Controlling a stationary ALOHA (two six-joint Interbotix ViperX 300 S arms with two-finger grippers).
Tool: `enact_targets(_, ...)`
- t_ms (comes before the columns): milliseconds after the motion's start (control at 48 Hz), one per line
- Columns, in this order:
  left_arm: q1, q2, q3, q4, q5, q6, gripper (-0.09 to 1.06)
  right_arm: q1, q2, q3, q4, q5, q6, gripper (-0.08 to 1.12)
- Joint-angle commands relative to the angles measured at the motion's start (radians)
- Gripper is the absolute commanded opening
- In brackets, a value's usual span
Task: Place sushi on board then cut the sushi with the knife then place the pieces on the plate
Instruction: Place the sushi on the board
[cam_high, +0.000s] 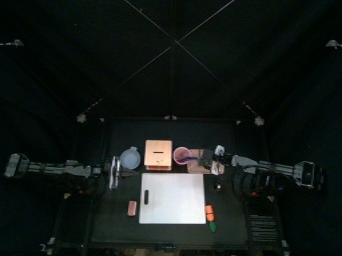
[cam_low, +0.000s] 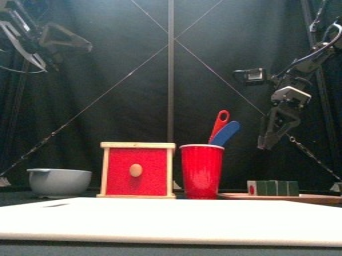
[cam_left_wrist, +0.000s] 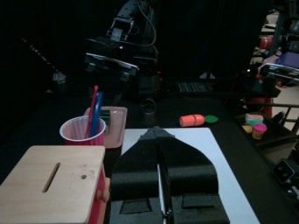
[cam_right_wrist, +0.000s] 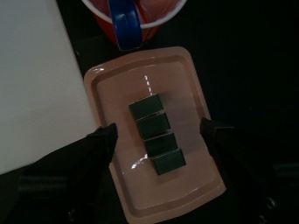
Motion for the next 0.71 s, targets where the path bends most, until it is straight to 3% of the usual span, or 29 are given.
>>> enact_targets(21,0.005,0.003,-0.011,0.0,-0.009,-0.002,-0.01,-0.018,0.028,-0.026,-0.011,0.005,-0.003,1.03)
enact_targets(271,0.005,0.003,-0.008,0.0,-0.009,-0.002,-0.01,-0.034,0.126,-0.031,0.002,0.003,-0.041,1.03)
enact_targets(708,0.005,0.003,0.002,-0.002,-0.009,-0.002,-0.01,-0.103,0.206,-0.061,0.15,-0.009,-0.222,1.03)
